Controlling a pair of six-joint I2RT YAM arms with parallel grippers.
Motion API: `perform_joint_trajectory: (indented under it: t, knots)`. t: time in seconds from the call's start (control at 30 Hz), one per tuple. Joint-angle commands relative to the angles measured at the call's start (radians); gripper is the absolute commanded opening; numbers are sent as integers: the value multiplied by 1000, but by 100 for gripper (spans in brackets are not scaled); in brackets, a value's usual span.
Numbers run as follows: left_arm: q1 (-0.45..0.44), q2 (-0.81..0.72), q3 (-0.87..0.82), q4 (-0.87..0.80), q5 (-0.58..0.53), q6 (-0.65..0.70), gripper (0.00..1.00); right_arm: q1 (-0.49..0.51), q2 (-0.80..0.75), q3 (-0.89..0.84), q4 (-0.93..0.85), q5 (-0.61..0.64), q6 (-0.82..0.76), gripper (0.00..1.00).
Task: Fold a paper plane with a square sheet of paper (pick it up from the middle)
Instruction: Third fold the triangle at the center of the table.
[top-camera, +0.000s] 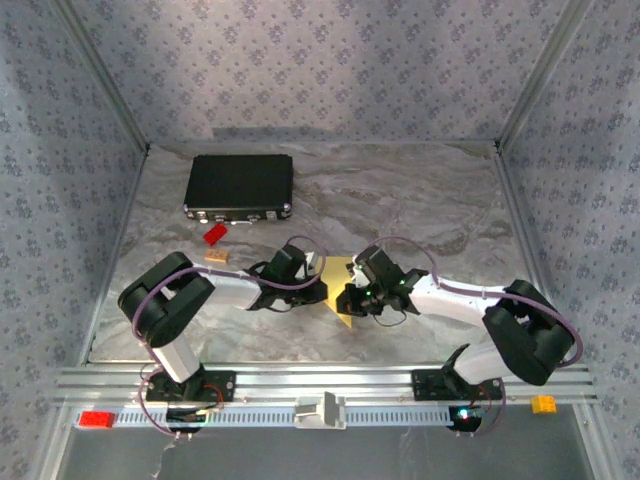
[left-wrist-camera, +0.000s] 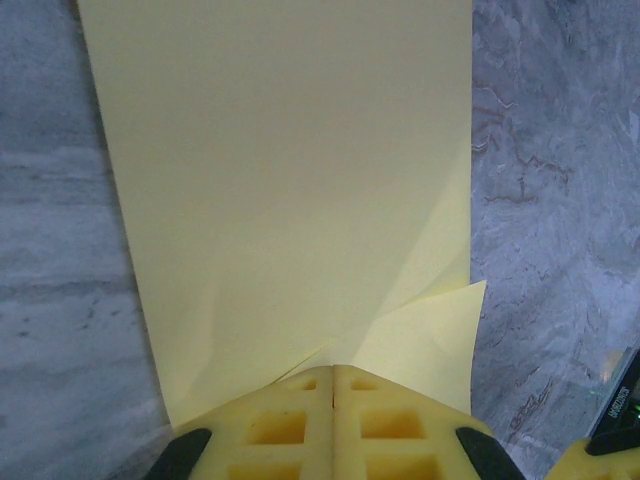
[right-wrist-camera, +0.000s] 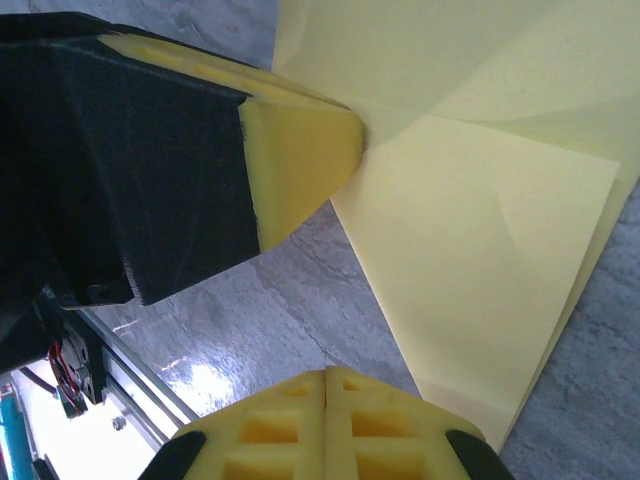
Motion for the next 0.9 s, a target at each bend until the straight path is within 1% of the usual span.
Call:
perform_joint_trajectory:
  t: [0.0, 0.2, 0.43, 0.6, 0.67, 0.77, 0.87]
  knots:
    - [0, 54, -26, -29, -44, -8, 0, -4, -6, 0, 22, -5, 8, 0]
    - [1, 54, -23, -39, -47, -6, 0, -7, 29, 10, 66, -37, 16, 0]
    - [-1, 54, -17, -41, -44, -4, 0, -16, 109, 21, 70, -27, 7, 0]
    - [1, 49, -8, -41, -38, 3, 0, -22, 126, -57, 58, 14, 12, 0]
    - [4, 38, 6, -56, -33, 11, 0, -24, 122, -100, 87, 2, 26, 0]
    - [11, -4, 36, -80, -27, 23, 1, -25, 109, -132, 119, -3, 50, 0]
    - [10, -58, 65, -134, -64, 39, 3, -27, 104, -129, 107, 8, 51, 0]
